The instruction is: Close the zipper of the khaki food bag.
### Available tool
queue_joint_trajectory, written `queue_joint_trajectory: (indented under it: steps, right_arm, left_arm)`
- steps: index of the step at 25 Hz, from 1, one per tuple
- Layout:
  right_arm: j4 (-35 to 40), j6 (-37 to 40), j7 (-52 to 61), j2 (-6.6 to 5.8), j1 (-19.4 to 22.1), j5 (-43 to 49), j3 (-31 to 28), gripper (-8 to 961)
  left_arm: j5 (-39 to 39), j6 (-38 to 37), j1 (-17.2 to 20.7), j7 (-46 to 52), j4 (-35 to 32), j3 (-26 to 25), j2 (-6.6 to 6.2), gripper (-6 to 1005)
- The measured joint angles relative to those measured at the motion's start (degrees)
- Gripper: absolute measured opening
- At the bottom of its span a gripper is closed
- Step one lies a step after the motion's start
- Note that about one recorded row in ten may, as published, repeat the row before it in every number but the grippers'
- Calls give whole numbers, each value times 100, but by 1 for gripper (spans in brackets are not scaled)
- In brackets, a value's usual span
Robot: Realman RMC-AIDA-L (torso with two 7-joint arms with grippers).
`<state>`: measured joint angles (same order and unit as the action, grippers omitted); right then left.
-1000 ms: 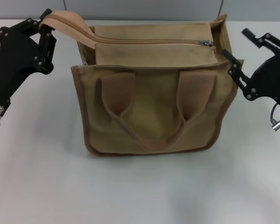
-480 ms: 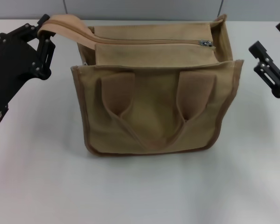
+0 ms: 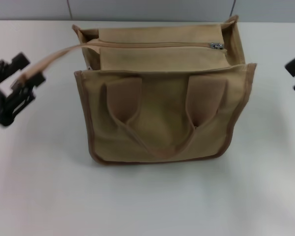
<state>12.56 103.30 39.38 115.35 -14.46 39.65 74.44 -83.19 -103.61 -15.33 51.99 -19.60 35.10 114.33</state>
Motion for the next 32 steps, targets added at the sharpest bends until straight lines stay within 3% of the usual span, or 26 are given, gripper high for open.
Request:
queue_joint_trajectory:
  steps: [1,2,5,8,10,14,18,19,22,26,29,32]
  right_arm:
    - [-18,95,116,-49,6,64,-7,672]
    - [-18,95,116,-49,6,64,-7,672]
    - [-34,398,653,-258,6,481,-27,672]
    - [-19,698,980,-457,-29,1071,-40,672]
    - [-19,815,1044,-555,-37,1380,-67,671]
    - [45,813,1041,-570,-66,1672,-45,671]
    - [182,752,1050,-603,-137,2423,-74,671]
    - [188,715,1039,-608,-163,2568,-77,671]
    - [191,453,1009,-578,-274,3011,-76,671]
    - [194,-171,1014,-445,-481,3584,-73,671]
    - [195,-556,1045,-305,-638,3942,-67,671]
    - [206,-801,1057,-174,-777,4222,-57,669]
  left_arm:
    - [0,0,0,0,0,0,0,463]
    - [-207,-411,107,317,-95,1,-108,483]
    - [-420,-952,190,646,-139,24,-216,544]
    - [-420,-952,190,646,-139,24,-216,604]
    - [-707,-1078,166,1142,-309,516,-243,665]
    - [-867,-962,64,1119,-371,621,-184,830]
    - [-1190,-1087,-43,1145,-393,790,-189,833]
    - [-1439,-1039,-124,985,-384,1140,-93,833]
    - [-1804,-877,-250,792,-371,1318,84,834]
    - [-2281,-545,-428,604,-363,1337,313,834]
    - [-2517,-283,-567,514,-350,1345,407,834]
    - [-2671,-95,-752,517,-244,1381,419,834]
